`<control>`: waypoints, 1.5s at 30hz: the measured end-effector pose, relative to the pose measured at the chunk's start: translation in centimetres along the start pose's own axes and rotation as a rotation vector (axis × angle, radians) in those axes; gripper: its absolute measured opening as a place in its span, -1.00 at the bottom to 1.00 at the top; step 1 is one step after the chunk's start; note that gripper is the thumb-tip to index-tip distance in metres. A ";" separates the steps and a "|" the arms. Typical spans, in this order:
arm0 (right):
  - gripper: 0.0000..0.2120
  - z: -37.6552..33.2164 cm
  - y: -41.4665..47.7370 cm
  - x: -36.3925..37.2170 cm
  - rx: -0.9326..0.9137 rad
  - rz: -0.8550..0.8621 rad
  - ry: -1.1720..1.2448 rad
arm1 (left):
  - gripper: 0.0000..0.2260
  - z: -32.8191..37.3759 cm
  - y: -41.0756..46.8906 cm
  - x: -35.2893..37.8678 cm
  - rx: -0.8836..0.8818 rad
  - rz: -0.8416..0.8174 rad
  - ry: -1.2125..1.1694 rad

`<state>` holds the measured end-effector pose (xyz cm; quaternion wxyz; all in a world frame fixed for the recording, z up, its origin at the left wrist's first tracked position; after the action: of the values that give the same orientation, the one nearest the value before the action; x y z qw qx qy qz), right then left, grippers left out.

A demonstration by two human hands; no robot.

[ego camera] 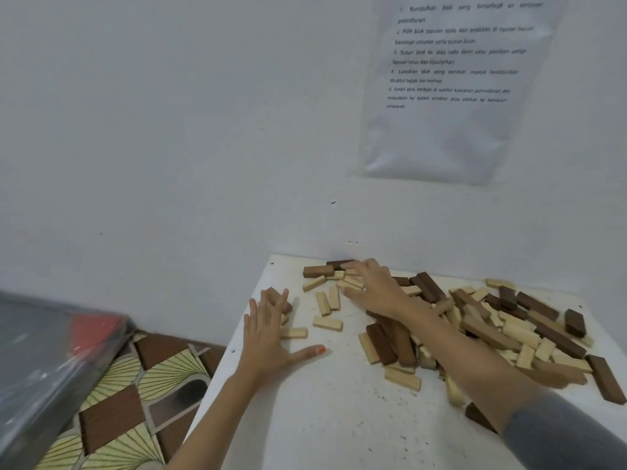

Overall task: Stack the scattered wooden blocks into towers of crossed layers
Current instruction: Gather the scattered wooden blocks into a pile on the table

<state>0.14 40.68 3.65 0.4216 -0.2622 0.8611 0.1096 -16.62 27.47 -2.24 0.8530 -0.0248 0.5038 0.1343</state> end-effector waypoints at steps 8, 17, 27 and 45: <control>-0.55 -0.7 5.9 2.4 -0.148 -0.091 -0.250 | 0.02 1.8 2.5 2.2 -0.028 0.018 0.184; -0.61 0.0 7.4 4.0 -0.184 -0.054 -0.393 | -0.27 4.0 3.5 3.3 0.037 0.083 0.237; -0.59 0.6 5.7 4.5 -0.168 0.016 -0.508 | -0.50 4.3 2.2 1.7 0.100 0.309 0.232; -0.71 0.5 4.0 4.3 -0.188 0.014 -0.034 | -0.79 4.5 -0.8 -1.6 0.104 0.577 0.020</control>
<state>-3.89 42.74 -0.12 0.4089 -0.2928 0.8416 0.1971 -13.29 27.13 1.27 0.7746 0.1619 0.5046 0.3453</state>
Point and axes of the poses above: each hand's wrist, its own y-axis towards the middle knuckle, its own x-axis out of the palm, z = x × y, the point moved 9 cm from there along y, towards the middle knuckle, and after that the axes turned 7 degrees about y, right-handed, at the moved point
